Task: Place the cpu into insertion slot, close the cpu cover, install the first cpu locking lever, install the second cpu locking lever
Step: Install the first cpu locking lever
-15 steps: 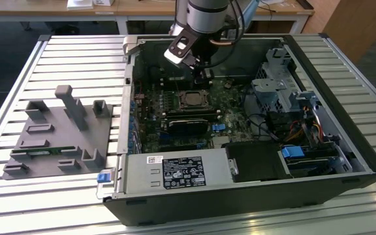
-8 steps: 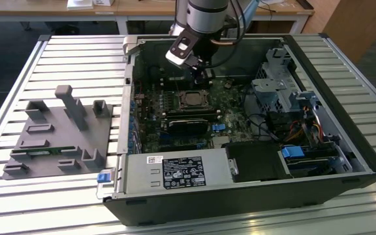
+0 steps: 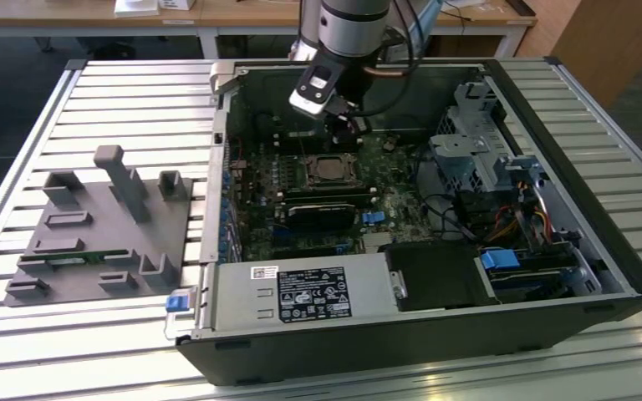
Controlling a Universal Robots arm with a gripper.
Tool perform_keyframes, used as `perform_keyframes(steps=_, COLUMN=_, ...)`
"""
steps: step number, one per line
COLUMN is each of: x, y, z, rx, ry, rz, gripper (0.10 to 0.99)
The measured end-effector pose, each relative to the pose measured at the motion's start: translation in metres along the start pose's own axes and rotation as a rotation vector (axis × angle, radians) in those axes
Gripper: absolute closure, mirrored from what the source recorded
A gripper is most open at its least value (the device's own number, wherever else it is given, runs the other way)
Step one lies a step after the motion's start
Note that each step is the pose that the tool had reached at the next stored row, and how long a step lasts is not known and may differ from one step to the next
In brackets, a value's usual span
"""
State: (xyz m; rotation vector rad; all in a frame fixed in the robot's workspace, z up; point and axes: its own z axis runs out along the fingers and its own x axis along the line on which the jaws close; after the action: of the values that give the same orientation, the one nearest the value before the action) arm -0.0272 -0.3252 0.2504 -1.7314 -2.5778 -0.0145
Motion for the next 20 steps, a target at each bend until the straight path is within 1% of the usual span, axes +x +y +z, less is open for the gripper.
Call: perform_keyframes(steps=20, x=0.0, y=0.0, z=0.0002, rx=0.013, ry=-0.0045, rz=-0.36, gripper=0.98)
